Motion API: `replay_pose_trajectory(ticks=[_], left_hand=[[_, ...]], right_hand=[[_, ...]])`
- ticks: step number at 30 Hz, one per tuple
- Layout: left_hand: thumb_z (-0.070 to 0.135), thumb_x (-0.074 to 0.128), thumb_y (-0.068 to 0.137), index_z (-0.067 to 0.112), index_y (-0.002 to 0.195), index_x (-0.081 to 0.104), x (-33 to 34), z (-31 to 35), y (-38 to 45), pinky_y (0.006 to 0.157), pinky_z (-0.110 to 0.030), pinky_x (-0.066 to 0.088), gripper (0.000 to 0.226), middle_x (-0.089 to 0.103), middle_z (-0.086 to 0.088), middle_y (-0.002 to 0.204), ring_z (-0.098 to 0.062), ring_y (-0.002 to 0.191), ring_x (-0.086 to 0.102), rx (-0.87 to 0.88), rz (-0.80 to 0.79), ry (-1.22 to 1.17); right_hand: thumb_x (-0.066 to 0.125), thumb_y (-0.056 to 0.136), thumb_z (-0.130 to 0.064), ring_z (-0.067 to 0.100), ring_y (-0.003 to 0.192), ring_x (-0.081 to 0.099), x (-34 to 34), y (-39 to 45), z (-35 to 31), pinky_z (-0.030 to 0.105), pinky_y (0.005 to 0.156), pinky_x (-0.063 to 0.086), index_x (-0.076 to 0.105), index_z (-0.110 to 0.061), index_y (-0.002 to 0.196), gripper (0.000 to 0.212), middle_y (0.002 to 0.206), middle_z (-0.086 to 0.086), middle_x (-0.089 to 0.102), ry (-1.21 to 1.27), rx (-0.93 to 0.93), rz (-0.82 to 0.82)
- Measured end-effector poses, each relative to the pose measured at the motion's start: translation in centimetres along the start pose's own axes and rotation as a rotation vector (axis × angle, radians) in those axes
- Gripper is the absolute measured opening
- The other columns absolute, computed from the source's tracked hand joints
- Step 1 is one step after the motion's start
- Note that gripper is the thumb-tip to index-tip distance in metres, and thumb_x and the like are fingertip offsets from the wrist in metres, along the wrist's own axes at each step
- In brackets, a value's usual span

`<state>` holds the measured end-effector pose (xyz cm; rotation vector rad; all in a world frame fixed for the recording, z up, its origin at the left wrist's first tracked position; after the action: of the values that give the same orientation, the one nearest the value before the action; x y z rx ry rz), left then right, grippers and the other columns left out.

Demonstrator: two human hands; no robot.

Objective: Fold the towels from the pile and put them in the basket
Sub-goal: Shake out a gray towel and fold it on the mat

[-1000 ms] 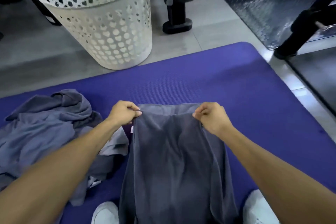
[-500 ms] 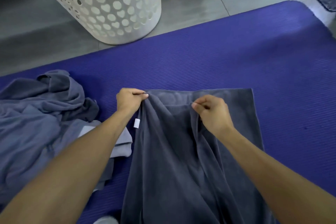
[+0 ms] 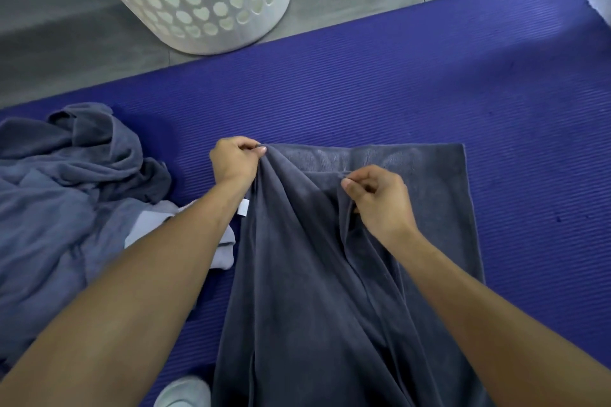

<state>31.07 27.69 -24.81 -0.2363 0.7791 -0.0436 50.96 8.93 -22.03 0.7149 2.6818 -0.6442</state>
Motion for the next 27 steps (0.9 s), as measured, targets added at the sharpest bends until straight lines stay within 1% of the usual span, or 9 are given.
replay_pose_trajectory(ticks=[3, 7, 11, 14, 18, 20, 22, 24, 27], left_hand=[[0.022, 0.077, 0.084, 0.018, 0.103, 0.07, -0.1, -0.1, 0.1, 0.079, -0.017, 0.042, 0.021, 0.064, 0.003, 0.087, -0.011, 0.084, 0.059, 0.056, -0.014, 0.059], [0.022, 0.073, 0.086, 0.022, 0.084, 0.067, 0.0, 0.3, 0.2, 0.081, -0.023, 0.044, 0.007, 0.064, -0.003, 0.1, -0.012, 0.088, 0.059, 0.12, -0.123, 0.173], [0.021, 0.073, 0.088, 0.019, 0.085, 0.067, 0.3, 2.7, -2.9, 0.068, -0.015, 0.049, 0.007, 0.067, 0.006, 0.077, -0.004, 0.071, 0.062, 0.175, -0.214, 0.081], [0.018, 0.076, 0.085, 0.02, 0.081, 0.069, 2.7, 5.1, -6.5, 0.062, -0.02, 0.054, 0.009, 0.069, 0.004, 0.071, -0.005, 0.059, 0.063, 0.174, -0.346, -0.121], [0.014, 0.078, 0.083, 0.016, 0.081, 0.07, 7.7, 7.6, -9.6, 0.062, -0.02, 0.056, 0.008, 0.07, 0.002, 0.071, -0.005, 0.06, 0.063, 0.041, -0.498, -0.332], [0.013, 0.078, 0.083, 0.012, 0.083, 0.071, 9.9, 8.2, -10.9, 0.066, -0.024, 0.057, 0.007, 0.07, 0.001, 0.071, -0.009, 0.063, 0.064, -0.006, -0.542, -0.368], [0.013, 0.077, 0.084, 0.01, 0.084, 0.07, 11.5, 7.9, -12.0, 0.071, -0.027, 0.057, 0.008, 0.07, -0.001, 0.073, -0.012, 0.066, 0.064, -0.072, -0.545, -0.386], [0.016, 0.077, 0.084, 0.009, 0.085, 0.071, 12.2, 7.3, -12.5, 0.076, -0.03, 0.058, 0.009, 0.073, -0.004, 0.078, -0.016, 0.072, 0.067, -0.123, -0.505, -0.403], [0.02, 0.079, 0.082, 0.012, 0.086, 0.072, 12.8, 7.0, -12.0, 0.087, -0.038, 0.058, 0.012, 0.076, -0.006, 0.082, -0.02, 0.081, 0.072, -0.138, -0.483, -0.376]], right_hand=[[0.067, 0.093, -0.022, 0.006, 0.075, 0.069, -0.3, 0.1, 0.3, 0.027, 0.073, 0.059, 0.069, -0.022, 0.09, 0.004, 0.081, -0.008, 0.072, 0.029, 0.011, 0.0], [0.068, 0.093, -0.021, 0.008, 0.077, 0.07, -1.2, 0.2, 1.1, 0.034, 0.074, 0.061, 0.069, -0.022, 0.09, 0.003, 0.08, -0.006, 0.073, 0.068, 0.026, 0.007], [0.071, 0.09, -0.017, 0.012, 0.076, 0.073, -3.1, -0.1, 1.6, 0.031, 0.074, 0.062, 0.071, -0.015, 0.092, 0.002, 0.08, 0.0, 0.075, 0.145, 0.071, -0.013], [0.073, 0.089, -0.015, 0.015, 0.074, 0.073, -5.9, 0.0, 1.9, 0.028, 0.071, 0.06, 0.073, -0.014, 0.087, 0.002, 0.076, 0.0, 0.075, 0.131, 0.072, 0.056], [0.074, 0.088, -0.021, 0.014, 0.07, 0.071, -11.0, 1.6, 3.3, 0.028, 0.074, 0.058, 0.072, -0.02, 0.08, 0.008, 0.074, -0.004, 0.073, -0.012, 0.12, 0.191], [0.071, 0.09, -0.021, 0.01, 0.071, 0.067, -13.2, 2.6, 4.0, 0.021, 0.071, 0.054, 0.068, -0.021, 0.077, 0.014, 0.075, -0.008, 0.07, -0.141, 0.118, 0.255], [0.066, 0.093, -0.021, 0.007, 0.07, 0.063, -14.3, 3.6, 4.3, 0.012, 0.061, 0.047, 0.068, -0.018, 0.081, 0.013, 0.075, -0.006, 0.068, -0.269, 0.09, 0.278], [0.063, 0.095, -0.022, 0.009, 0.068, 0.061, -14.4, 4.8, 4.3, 0.017, 0.054, 0.045, 0.066, -0.019, 0.083, 0.012, 0.074, -0.003, 0.067, -0.413, 0.03, 0.266], [0.058, 0.097, -0.023, 0.017, 0.075, 0.059, -13.5, 6.3, 3.8, 0.029, 0.059, 0.043, 0.065, -0.016, 0.09, 0.012, 0.083, -0.002, 0.064, -0.616, -0.063, 0.226]])
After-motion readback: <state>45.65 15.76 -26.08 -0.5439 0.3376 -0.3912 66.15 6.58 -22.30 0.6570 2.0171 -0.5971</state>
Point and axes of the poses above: each hand's wrist, its own y-axis towards the middle knuckle, its own x-axis out of the palm, z = x × y, the point moved 5 cm from there along y, towards the middle knuckle
